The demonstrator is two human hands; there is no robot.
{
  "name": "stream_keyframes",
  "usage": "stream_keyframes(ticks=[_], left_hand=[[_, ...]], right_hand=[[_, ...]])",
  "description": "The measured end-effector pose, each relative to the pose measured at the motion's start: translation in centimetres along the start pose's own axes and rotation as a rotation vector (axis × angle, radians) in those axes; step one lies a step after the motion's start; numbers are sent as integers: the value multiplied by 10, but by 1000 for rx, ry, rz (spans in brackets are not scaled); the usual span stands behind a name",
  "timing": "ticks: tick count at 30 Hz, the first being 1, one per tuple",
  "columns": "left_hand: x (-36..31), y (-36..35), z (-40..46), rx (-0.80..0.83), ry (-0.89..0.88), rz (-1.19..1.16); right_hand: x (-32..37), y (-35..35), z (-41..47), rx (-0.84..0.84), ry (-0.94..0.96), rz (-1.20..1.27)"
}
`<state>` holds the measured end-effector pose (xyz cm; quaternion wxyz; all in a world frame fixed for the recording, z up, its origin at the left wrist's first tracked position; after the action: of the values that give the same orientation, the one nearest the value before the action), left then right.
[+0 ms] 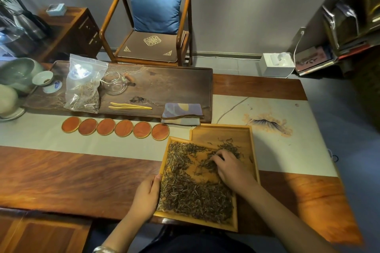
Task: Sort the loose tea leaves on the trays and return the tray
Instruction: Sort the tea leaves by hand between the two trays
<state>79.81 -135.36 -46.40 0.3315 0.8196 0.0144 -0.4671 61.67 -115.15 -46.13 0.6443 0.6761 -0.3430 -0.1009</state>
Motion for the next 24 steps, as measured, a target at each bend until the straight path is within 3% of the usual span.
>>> stream_keyframes(ticks=[14, 18, 24], left_hand=[[4, 3, -4, -22, 17, -19], [4, -1, -5, -31, 33, -20], [2, -2, -6, -42, 29, -8]], right_hand=[[-31, 7, 1, -113, -131, 82], [-10, 6, -5, -160, -34, 99], [27, -12, -6, -64, 224, 62]])
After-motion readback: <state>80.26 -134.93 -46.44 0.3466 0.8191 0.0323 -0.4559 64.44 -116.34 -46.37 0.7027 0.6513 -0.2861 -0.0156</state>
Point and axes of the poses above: each hand's wrist, its own z-axis towards the middle knuckle, its own y-axis out of the back of the hand, x = y × z, the point moved 1 cm from there along z, towards the middle knuckle
